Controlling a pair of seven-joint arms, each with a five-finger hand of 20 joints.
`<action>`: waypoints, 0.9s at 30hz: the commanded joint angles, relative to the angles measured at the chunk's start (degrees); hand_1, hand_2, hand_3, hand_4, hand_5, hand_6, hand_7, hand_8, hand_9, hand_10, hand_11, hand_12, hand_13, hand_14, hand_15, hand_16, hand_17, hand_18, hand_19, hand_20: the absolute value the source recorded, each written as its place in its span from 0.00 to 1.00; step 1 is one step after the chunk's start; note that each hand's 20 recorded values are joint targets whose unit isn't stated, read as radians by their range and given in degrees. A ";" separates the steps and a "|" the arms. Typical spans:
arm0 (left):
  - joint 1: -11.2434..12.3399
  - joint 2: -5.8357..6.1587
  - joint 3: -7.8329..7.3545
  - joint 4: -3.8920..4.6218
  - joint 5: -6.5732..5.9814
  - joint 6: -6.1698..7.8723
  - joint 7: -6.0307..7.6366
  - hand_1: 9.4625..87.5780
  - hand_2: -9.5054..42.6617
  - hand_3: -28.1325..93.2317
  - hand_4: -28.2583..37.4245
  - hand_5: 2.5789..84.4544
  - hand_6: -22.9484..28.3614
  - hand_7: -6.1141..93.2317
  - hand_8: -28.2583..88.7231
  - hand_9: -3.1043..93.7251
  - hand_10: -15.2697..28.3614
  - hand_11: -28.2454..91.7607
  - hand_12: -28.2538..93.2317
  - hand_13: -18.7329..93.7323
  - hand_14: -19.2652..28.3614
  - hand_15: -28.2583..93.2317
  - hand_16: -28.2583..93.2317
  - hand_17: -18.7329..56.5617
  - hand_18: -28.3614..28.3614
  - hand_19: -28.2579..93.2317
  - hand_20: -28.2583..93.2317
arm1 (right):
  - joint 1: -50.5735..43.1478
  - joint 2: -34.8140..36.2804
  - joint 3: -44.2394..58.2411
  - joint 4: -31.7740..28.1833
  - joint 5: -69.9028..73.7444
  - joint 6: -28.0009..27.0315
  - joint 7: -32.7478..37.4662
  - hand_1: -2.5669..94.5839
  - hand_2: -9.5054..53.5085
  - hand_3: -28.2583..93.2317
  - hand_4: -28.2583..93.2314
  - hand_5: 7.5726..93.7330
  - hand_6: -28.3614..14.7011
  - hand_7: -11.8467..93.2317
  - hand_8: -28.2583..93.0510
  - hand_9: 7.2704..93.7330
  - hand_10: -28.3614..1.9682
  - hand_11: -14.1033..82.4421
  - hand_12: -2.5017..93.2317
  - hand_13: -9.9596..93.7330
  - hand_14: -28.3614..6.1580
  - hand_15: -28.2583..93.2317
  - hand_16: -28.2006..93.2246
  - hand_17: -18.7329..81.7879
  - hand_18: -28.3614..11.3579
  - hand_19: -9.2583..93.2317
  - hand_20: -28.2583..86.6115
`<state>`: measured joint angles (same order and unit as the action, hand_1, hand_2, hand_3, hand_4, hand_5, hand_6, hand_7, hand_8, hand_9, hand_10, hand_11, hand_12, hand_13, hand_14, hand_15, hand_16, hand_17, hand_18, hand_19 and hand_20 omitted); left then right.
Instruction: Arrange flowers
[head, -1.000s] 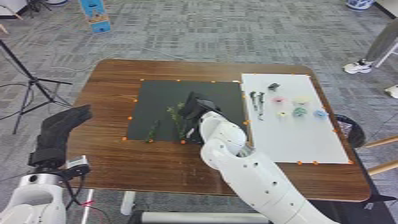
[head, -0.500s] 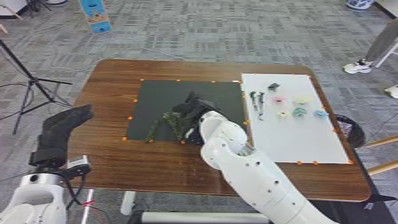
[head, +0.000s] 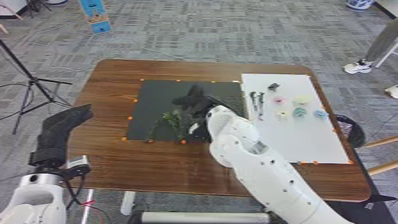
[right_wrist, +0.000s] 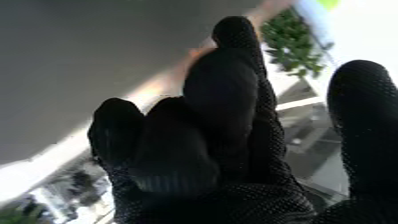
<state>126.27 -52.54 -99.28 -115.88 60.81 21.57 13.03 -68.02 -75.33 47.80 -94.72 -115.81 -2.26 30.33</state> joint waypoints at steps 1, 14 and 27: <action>1.53 -0.44 -1.90 -0.83 -0.79 1.83 1.80 0.13 0.16 0.84 0.00 0.58 0.51 0.21 0.17 0.54 0.64 0.39 0.33 0.50 0.68 0.33 0.24 0.33 0.67 0.27 0.36 | -3.69 15.61 10.11 -14.72 -1.45 0.71 -6.71 0.28 0.15 0.73 0.16 0.76 0.57 0.24 0.17 0.90 0.42 0.49 0.32 0.83 0.39 0.73 0.55 0.53 0.00 0.86 0.76; 0.85 0.00 -1.82 -0.93 0.64 -0.15 0.39 0.13 0.12 0.84 0.00 0.57 0.51 0.21 0.17 0.54 0.63 0.39 0.33 0.50 0.69 0.33 0.24 0.33 0.67 0.27 0.36 | 0.28 24.11 12.11 -7.18 -17.54 -14.04 -3.45 0.26 0.00 0.69 0.15 0.87 0.58 0.31 0.21 0.97 0.51 0.52 0.34 0.91 0.56 0.75 0.56 0.63 0.00 0.97 0.75; 1.45 -0.51 -1.88 -1.27 0.78 -0.38 0.35 0.14 0.12 0.83 0.00 0.58 0.51 0.21 0.17 0.55 0.64 0.39 0.33 0.51 0.70 0.33 0.24 0.32 0.68 0.27 0.36 | 3.11 21.05 13.42 -1.83 -14.29 -26.38 0.85 0.25 0.00 0.69 0.16 0.94 0.61 0.36 0.22 1.00 0.60 0.61 0.31 0.96 0.58 0.78 0.57 0.72 0.04 1.00 0.78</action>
<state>127.32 -52.54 -101.10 -116.47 61.23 21.69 13.70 -66.09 -51.80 60.09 -98.91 -131.13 -27.22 29.86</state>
